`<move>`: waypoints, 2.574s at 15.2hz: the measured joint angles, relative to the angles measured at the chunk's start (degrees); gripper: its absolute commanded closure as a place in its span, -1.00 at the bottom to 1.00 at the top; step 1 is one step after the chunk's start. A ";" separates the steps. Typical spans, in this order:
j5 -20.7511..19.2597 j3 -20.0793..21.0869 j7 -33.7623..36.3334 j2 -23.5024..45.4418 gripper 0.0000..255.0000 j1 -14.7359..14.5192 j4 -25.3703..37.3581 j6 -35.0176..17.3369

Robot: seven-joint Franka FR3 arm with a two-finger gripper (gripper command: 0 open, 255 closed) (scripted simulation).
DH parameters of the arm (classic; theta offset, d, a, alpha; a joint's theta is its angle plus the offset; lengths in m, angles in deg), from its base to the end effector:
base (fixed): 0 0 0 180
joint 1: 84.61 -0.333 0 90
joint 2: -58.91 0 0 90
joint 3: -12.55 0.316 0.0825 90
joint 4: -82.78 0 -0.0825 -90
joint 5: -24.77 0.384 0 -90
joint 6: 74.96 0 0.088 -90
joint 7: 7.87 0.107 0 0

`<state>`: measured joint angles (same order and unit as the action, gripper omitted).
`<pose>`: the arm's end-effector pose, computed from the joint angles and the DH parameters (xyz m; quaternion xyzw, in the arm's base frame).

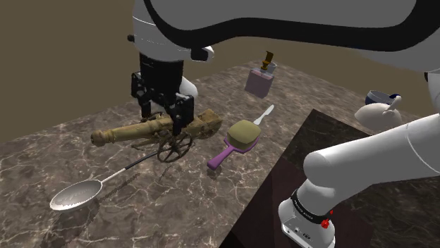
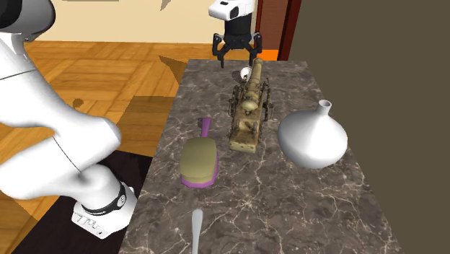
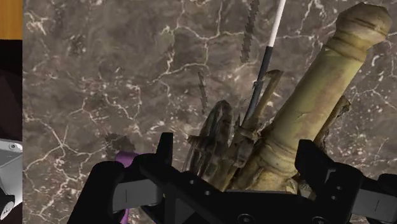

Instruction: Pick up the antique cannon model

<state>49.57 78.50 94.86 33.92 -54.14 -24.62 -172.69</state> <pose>0.3447 0.3933 0.5638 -0.8077 0.5892 0.0102 0.0196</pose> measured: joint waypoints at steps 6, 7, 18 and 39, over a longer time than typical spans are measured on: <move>0.49 32.70 14.72 3.10 -1.00 32.32 14.44 -0.03; 2.76 35.91 15.33 0.89 -1.00 37.40 17.21 0.97; 6.55 39.18 14.77 -2.33 1.00 40.96 14.69 -2.91; 5.28 39.09 16.72 -1.49 1.00 43.82 24.03 5.69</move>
<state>54.85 117.59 111.57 32.44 -10.32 -0.59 -167.00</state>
